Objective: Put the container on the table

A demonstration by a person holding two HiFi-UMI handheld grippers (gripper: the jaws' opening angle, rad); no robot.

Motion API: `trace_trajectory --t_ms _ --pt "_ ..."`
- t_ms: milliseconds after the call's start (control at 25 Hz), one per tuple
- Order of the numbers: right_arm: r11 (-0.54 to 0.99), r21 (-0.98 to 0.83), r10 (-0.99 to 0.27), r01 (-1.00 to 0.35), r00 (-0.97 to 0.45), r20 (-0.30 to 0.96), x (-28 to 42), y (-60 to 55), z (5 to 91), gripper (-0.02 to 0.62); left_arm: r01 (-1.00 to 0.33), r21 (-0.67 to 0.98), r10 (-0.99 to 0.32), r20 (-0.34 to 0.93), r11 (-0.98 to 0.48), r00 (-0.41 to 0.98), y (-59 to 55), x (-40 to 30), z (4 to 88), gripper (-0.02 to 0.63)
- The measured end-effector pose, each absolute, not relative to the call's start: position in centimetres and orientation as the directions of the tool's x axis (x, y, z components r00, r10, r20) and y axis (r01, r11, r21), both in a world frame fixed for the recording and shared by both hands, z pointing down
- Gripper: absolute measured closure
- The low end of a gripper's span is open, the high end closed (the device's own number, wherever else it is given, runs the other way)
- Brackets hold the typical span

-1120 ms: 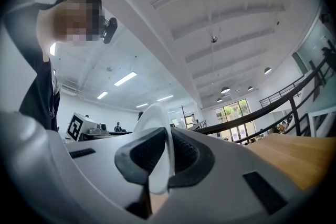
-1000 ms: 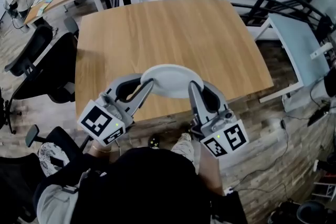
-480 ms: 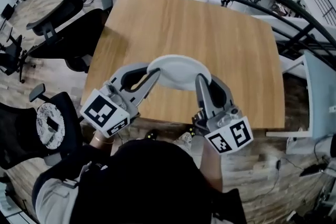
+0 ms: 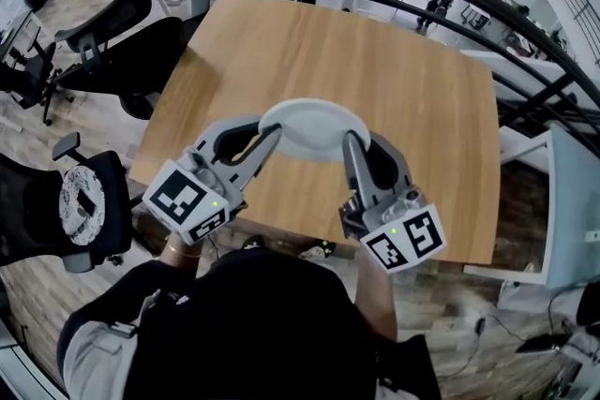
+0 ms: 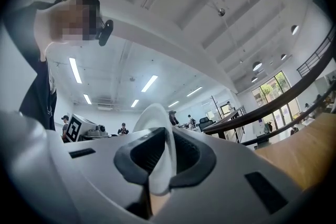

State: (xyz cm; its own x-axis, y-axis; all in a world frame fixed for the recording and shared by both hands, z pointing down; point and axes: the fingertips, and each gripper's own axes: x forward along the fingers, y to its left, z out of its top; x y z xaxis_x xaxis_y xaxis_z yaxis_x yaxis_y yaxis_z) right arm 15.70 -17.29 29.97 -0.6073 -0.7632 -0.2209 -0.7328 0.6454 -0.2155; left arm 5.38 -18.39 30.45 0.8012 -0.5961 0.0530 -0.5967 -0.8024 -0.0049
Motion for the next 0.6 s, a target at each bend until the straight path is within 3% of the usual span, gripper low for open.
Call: trace_trajectory --t_ms 600 --pt "0.651 -0.255 -0.758 -0.715 -0.634 -0.154 26.3 -19.1 33.2 0.572 -0.631 0.000 -0.627 0.113 -0.776 0.771 -19.5 16.1 33.5 0.559"
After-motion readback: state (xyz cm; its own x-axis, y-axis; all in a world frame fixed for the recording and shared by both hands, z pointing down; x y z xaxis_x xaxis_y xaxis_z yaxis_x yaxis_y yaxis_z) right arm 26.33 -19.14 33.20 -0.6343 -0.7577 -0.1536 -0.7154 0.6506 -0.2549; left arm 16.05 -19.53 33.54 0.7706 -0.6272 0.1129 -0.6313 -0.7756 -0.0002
